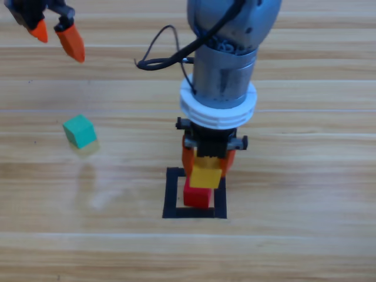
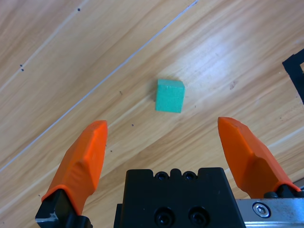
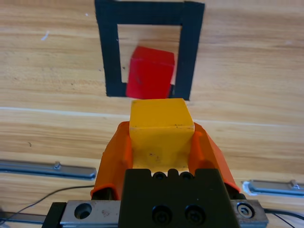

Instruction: Stack the blocks in the rectangular block: red at the bottom, yellow in the middle, green on top

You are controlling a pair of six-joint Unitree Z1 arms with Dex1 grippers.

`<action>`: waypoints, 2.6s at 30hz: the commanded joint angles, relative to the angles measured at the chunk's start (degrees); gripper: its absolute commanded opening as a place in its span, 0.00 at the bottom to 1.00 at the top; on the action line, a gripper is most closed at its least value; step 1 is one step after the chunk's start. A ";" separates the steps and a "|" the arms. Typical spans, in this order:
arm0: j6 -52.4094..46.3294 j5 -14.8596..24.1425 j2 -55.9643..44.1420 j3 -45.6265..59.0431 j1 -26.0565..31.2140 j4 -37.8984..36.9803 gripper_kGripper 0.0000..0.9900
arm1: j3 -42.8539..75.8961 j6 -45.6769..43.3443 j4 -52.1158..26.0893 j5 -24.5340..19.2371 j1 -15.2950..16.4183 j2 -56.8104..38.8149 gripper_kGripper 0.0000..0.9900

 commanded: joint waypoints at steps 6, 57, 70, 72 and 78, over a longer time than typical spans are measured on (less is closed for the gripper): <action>0.62 0.77 3.60 2.84 1.12 0.08 1.00 | -7.34 1.28 3.67 0.47 1.37 8.92 0.02; -5.97 5.60 11.60 10.22 -5.30 -4.14 1.00 | -10.42 -22.63 4.02 -7.61 1.28 -12.00 1.00; -6.32 5.43 8.78 20.15 -5.21 -11.79 1.00 | 62.71 -49.79 -49.33 12.78 -12.61 -57.53 0.99; -6.41 5.43 8.78 20.24 -5.21 -12.14 1.00 | 64.91 -50.67 -49.33 10.67 -12.52 -58.76 0.99; -6.41 5.34 8.52 21.12 -5.21 -13.54 1.00 | 67.54 -52.78 -48.97 7.33 -12.52 -59.55 0.99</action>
